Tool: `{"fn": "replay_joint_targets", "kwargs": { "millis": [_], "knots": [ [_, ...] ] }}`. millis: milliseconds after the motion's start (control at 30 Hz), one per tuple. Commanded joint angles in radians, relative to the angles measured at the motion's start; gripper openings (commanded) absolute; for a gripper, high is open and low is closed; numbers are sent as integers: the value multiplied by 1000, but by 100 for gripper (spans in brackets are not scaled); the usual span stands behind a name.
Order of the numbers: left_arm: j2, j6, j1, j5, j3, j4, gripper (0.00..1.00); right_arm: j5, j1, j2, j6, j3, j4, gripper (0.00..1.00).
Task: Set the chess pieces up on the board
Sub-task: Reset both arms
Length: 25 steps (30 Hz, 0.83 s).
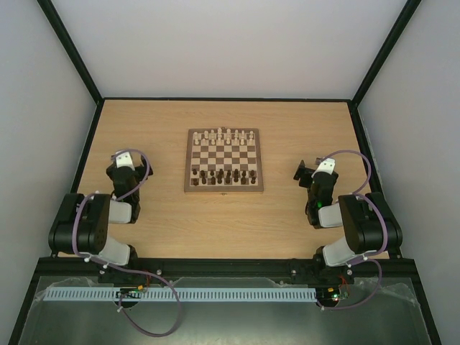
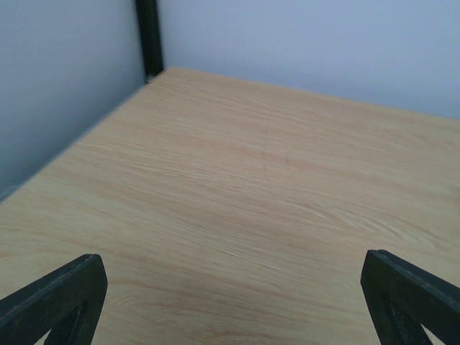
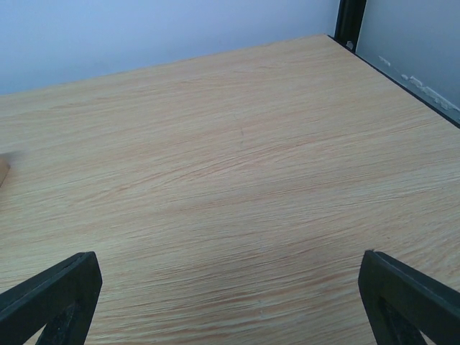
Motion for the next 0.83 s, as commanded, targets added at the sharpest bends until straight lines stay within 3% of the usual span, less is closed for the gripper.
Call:
{"fn": "replay_joint_targets", "kwargs": {
  "millis": [0,800],
  "knots": [
    [59,95,2,197,24,127,100,6,-5,4,-10,-2,53,99],
    [60,105,-7,185,11,145,99,-1,-7,6,-12,5,41,98]
  ]
}}
